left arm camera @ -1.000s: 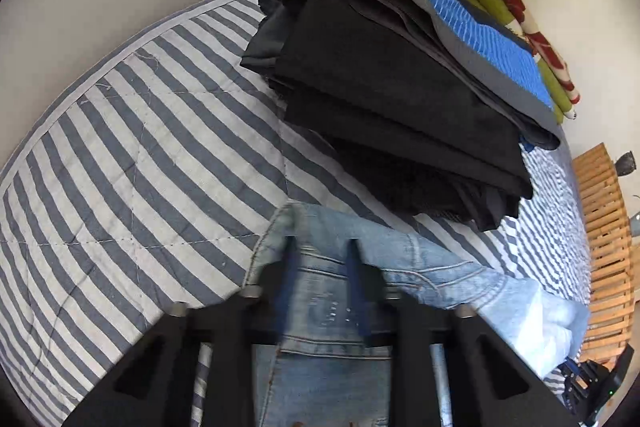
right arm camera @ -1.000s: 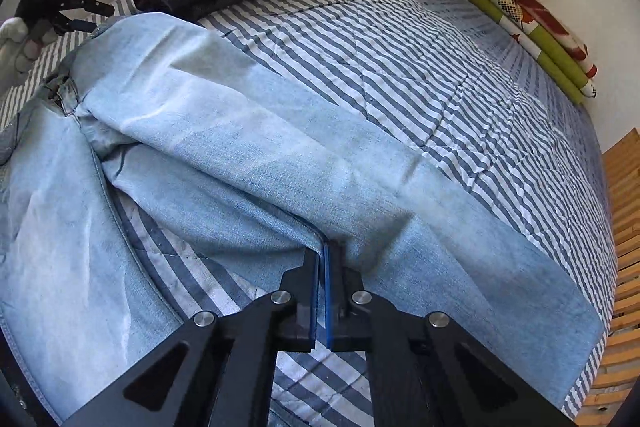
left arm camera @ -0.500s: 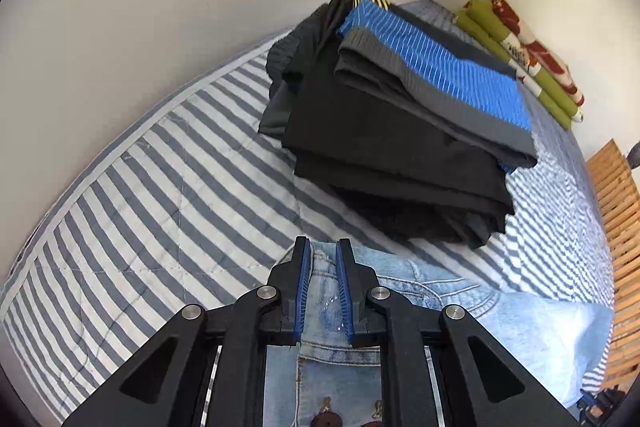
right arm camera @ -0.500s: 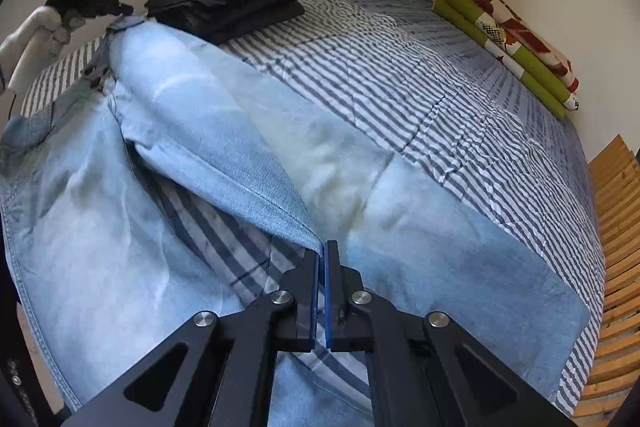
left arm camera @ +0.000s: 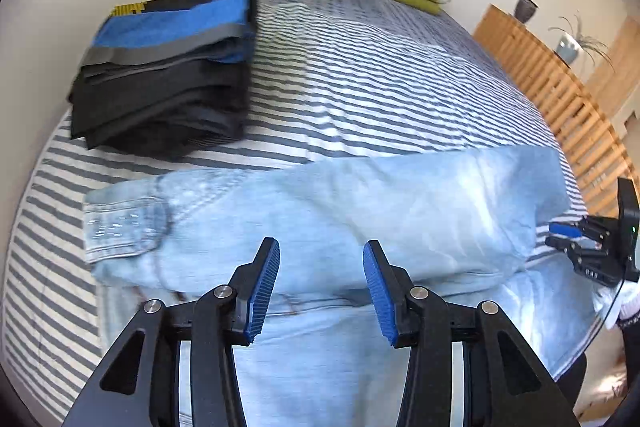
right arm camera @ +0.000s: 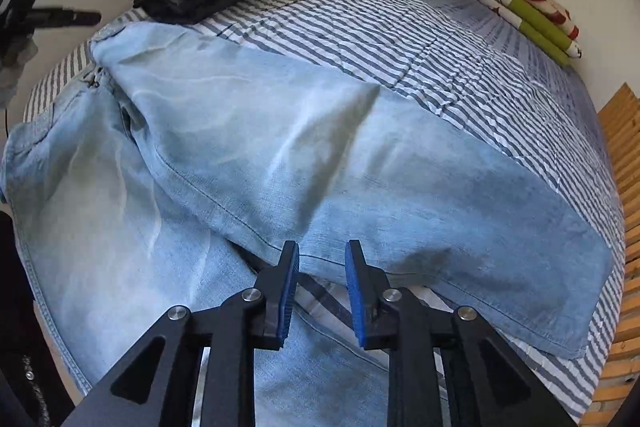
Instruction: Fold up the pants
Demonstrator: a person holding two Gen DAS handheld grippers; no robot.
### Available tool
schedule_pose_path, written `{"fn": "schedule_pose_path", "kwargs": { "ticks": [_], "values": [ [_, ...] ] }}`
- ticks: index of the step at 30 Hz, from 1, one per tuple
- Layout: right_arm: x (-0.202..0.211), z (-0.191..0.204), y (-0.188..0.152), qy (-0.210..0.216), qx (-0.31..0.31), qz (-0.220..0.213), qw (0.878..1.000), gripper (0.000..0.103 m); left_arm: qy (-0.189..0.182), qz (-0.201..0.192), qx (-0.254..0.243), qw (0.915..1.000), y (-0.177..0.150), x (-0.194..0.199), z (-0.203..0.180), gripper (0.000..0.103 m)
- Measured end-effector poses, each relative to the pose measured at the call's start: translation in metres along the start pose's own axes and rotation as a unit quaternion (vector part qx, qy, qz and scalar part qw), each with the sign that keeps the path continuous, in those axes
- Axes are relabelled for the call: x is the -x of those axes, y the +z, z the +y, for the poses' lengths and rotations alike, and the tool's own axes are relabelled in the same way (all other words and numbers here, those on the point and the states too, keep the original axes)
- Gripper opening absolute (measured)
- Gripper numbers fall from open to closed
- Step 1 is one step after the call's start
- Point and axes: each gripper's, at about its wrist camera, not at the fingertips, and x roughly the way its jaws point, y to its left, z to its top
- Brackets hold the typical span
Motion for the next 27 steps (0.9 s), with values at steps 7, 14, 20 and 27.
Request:
{"fn": "schedule_pose_path", "kwargs": {
  "ticks": [7,14,20,27],
  "values": [
    [0.041,-0.13,-0.049,-0.026,-0.184,-0.001,0.983,0.031,-0.014,0.037,-0.066,0.9971,0.016,-0.037,-0.085,0.047],
    [0.073,-0.282,-0.116,-0.102,-0.337,0.001,0.936,0.048,-0.033,0.054,-0.082,0.9946,0.064,-0.08,-0.144,0.059],
    [0.044,-0.356,-0.162,-0.083,-0.436,0.028,0.896,0.049,-0.093,0.103,-0.177,0.9744,0.041,-0.119,-0.241,0.062],
    [-0.001,-0.383,-0.189,-0.068,-0.501,0.055,0.861,0.049,-0.108,0.173,-0.228,0.9521,-0.007,-0.167,-0.296,0.062]
  ]
}}
